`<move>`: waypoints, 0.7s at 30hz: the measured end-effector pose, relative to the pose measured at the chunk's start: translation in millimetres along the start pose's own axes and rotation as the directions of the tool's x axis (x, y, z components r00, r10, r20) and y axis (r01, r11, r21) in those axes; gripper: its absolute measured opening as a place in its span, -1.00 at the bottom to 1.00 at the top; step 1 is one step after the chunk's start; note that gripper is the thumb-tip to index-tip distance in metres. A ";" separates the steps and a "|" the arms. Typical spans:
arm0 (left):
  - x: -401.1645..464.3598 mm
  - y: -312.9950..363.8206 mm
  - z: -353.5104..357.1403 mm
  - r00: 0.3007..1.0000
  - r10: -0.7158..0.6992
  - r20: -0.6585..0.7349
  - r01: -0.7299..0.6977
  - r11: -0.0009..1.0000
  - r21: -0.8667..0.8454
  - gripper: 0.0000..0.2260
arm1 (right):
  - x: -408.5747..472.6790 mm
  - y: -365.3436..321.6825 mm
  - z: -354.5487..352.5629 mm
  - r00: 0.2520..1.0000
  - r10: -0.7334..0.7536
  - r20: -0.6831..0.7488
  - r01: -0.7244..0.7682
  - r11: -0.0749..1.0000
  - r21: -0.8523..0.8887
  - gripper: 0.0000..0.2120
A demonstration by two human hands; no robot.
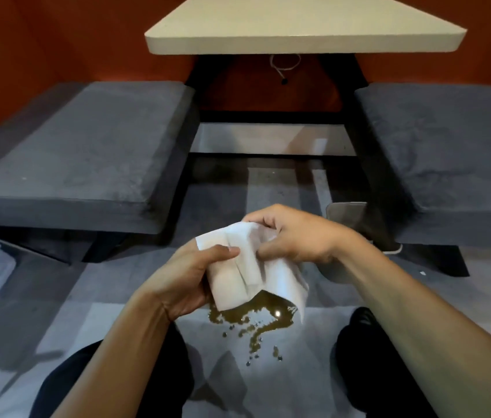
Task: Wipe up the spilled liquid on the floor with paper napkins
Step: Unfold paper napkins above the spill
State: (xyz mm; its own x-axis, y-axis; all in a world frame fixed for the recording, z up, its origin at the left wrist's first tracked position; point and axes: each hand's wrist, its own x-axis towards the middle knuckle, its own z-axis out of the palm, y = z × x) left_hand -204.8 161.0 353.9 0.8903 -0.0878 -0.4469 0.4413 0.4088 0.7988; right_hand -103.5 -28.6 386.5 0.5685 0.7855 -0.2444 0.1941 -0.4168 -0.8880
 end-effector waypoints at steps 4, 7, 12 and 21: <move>3.9 8.0 -16.4 0.994 -0.056 -0.092 0.050 0.996 -0.069 -0.54 | -2.3 16.3 -14.6 0.991 0.105 -0.077 -0.094 0.986 0.135 -0.77; 10.4 14.9 -28.6 0.986 -0.053 -0.160 0.049 0.998 -0.028 -0.58 | -10.1 42.8 -28.1 0.960 0.230 -0.159 -0.174 0.937 0.303 -0.77; 20.2 14.5 -43.6 0.972 -0.027 -0.234 0.041 0.998 0.056 -0.71 | -31.5 83.6 -36.4 0.897 0.397 -0.197 -0.227 0.794 0.564 -0.67; -17.4 33.0 -75.8 0.957 0.041 -0.288 -0.018 0.996 0.083 -0.58 | -89.1 117.8 -57.9 0.849 0.487 -0.204 -0.340 0.800 0.495 -0.66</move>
State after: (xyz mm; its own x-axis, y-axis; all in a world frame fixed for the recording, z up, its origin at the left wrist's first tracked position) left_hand -214.3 244.9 357.5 0.8372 0.1948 -0.5110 0.4335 0.3333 0.8373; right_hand -85.0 -174.2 326.2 0.7403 0.3708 -0.5609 -0.4338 -0.3740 -0.8197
